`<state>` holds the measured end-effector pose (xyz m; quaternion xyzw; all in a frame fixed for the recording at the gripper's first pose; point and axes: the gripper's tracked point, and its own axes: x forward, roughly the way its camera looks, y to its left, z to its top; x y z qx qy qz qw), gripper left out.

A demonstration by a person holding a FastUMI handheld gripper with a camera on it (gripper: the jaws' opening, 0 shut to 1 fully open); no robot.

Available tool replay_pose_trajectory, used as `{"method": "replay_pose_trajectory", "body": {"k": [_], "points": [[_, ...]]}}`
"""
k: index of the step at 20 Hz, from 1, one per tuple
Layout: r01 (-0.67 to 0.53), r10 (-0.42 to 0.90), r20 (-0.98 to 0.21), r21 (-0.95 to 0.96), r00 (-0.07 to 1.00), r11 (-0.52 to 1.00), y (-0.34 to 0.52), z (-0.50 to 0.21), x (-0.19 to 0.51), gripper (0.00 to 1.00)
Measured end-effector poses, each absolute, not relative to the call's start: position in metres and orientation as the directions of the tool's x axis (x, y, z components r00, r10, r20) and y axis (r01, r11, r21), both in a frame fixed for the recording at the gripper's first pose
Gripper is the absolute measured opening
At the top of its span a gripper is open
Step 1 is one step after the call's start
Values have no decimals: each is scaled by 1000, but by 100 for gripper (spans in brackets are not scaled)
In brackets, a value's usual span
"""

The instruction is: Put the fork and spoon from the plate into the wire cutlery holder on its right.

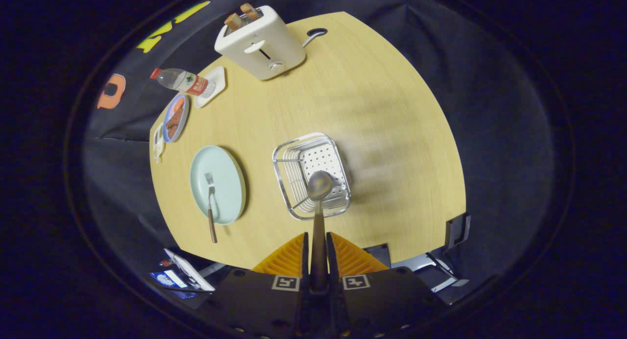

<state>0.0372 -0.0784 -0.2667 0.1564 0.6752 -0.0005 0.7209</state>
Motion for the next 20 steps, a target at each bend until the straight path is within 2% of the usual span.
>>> {"method": "replay_pose_trajectory", "body": {"k": [2,5,9,12,15,20], "points": [[199,231,-966,251,120,947,-72,-260,40,31],[134,235,-952,263,198,955,-67,-248,45,59],[29,220,-895,250,387,968,-64,-218,62,76],[-81,257,-762,261,594,962,-48,-183,79,88],[-135,221,-688,178,691,975,-39,-167,72,89],[-144,219,-625,169,749,975,19,-162,49,89]]}}
